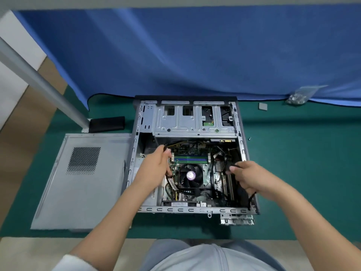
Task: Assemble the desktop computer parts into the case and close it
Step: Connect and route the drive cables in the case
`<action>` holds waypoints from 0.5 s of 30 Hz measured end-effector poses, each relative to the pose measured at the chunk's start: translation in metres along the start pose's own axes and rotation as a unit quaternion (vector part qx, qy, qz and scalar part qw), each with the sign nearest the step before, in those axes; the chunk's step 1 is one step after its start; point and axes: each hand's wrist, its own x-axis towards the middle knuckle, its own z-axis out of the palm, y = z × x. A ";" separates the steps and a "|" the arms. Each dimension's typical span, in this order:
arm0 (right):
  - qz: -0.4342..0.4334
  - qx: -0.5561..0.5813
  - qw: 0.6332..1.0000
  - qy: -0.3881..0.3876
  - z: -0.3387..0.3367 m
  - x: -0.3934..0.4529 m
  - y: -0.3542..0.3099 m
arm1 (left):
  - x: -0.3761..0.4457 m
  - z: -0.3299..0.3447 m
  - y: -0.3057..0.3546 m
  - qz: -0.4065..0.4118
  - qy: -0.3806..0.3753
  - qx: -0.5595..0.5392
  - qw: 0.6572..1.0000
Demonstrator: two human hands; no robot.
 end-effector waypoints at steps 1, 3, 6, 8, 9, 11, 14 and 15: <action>0.017 0.003 0.999 -0.037 -0.004 -0.002 -0.003 | 0.002 0.003 0.001 0.011 0.012 0.024 1.000; 0.039 -0.021 0.996 -0.080 -0.006 -0.007 -0.007 | 0.006 0.010 0.001 0.045 0.028 0.091 0.994; 0.031 -0.068 0.995 -0.064 -0.001 -0.001 -0.009 | 0.012 0.018 -0.006 0.074 0.039 0.145 0.986; -0.016 -0.051 0.998 -0.022 0.002 0.009 -0.009 | 0.013 0.021 -0.014 0.053 0.046 0.131 0.989; -0.039 -0.004 0.999 -0.013 0.003 0.014 -0.009 | 0.012 0.021 -0.017 0.039 0.055 0.087 0.994; -0.068 0.114 0.991 0.005 0.010 0.022 -0.006 | 0.008 0.020 -0.018 0.016 0.113 -0.042 0.993; -0.073 0.253 0.960 0.093 0.029 0.031 -0.001 | 0.009 0.017 -0.022 -0.013 0.230 -0.109 0.967; -0.066 0.292 0.947 0.119 0.035 0.035 -0.001 | 0.010 0.016 -0.023 -0.016 0.242 -0.097 0.965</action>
